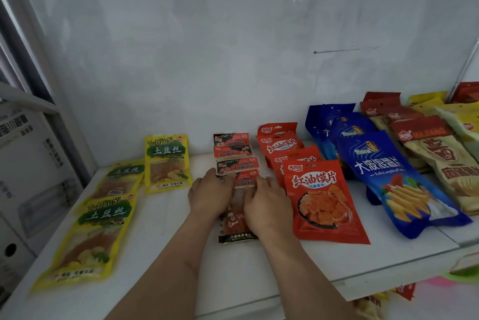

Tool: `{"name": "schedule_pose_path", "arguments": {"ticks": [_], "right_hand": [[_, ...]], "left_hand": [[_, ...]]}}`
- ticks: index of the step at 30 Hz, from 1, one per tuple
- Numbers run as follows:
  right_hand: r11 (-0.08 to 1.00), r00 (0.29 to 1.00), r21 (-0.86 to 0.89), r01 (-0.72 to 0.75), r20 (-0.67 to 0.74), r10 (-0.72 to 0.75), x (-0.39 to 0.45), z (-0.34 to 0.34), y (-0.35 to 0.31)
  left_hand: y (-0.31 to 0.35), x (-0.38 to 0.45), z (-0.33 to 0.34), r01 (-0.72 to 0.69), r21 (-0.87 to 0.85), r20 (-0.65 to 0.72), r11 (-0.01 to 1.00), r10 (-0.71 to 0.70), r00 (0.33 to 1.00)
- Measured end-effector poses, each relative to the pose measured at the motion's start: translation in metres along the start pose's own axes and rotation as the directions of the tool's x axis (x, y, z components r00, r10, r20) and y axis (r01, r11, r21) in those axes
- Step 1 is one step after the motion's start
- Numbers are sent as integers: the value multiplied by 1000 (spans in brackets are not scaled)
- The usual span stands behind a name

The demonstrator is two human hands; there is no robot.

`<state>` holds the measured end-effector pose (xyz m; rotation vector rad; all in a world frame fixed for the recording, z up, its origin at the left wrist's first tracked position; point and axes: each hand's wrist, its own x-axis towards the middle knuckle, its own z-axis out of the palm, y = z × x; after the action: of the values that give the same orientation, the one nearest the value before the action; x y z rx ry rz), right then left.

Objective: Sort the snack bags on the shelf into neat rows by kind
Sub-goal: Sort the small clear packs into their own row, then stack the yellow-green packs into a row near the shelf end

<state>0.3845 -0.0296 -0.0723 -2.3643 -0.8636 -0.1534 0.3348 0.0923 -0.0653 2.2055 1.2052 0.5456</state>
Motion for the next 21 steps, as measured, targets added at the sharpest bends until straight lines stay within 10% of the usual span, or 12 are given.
{"name": "schedule_pose_path", "arguments": {"ticks": [21], "right_hand": [[987,975,-49,151,-157,-157,-6,-22,-40]], "left_hand": [[-11,-18,-48,4,-68,-144,998,-14,989]]}}
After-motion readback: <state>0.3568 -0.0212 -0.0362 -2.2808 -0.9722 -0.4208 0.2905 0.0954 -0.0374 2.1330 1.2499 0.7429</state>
